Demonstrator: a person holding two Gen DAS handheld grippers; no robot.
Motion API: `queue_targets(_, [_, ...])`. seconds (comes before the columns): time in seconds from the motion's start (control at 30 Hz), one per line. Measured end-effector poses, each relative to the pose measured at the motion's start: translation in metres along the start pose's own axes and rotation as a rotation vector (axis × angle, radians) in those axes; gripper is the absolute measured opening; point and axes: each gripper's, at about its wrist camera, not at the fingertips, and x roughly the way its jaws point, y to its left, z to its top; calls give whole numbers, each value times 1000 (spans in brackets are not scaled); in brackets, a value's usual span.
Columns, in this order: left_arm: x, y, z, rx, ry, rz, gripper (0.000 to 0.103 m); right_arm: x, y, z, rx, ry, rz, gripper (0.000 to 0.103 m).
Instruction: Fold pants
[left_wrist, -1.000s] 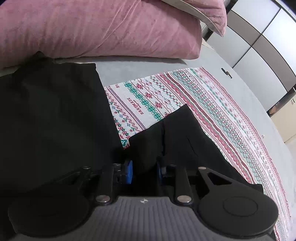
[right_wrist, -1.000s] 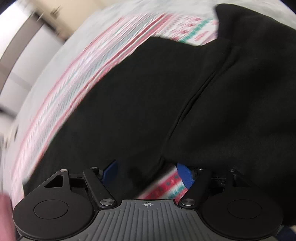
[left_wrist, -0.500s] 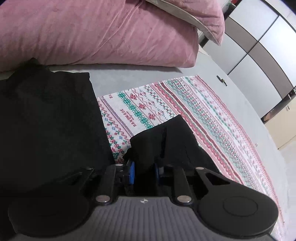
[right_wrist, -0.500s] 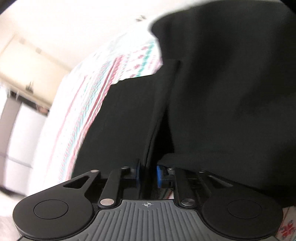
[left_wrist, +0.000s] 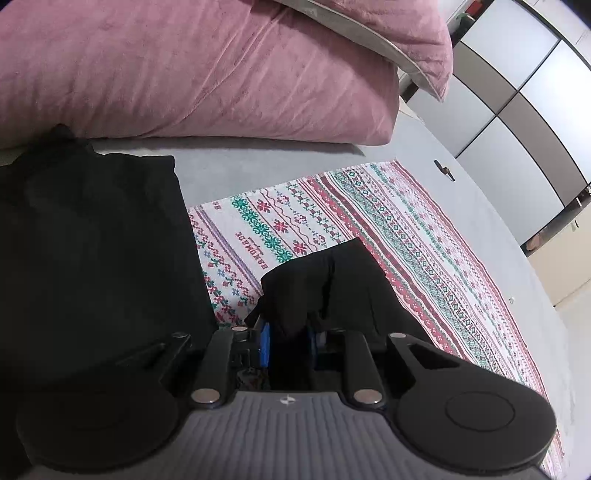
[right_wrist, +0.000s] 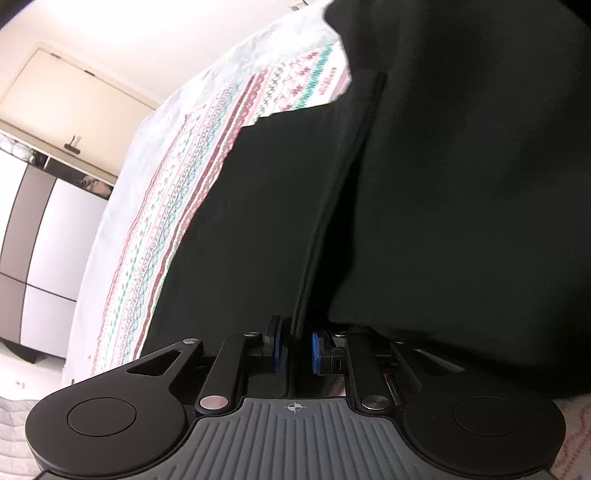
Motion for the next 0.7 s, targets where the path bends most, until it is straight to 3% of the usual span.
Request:
queue_targets(0.03, [0, 1, 0, -7, 2, -4, 48, -2, 4, 2, -4, -8, 21, 7])
queue_targets(0.07, [-1, 1, 2, -14, 4, -10, 48, -6, 5, 9, 13, -18, 63, 6])
queue_targets(0.17, [-8, -2, 9, -34, -4, -44, 48, -30, 19, 20, 19, -55, 200, 5])
queue_targets(0.27, [-20, -11, 22, -75, -10, -105, 47, -42, 48, 35, -38, -80, 242, 5])
queue_targets(0.4, [-35, -39, 43, -116, -31, -167, 47, -37, 94, 52, -98, -102, 252, 5])
queue_targets(0.5, [-32, -81, 63, -79, -53, -175, 47, -36, 130, 68, -181, -136, 242, 5])
queue_targets(0.63, [-28, -138, 103, -86, -64, -223, 46, 1, 211, 98, -315, -139, 146, 5])
queue_targets(0.7, [-42, -157, 118, -81, -108, -289, 46, -7, 248, 106, -328, -142, 161, 5])
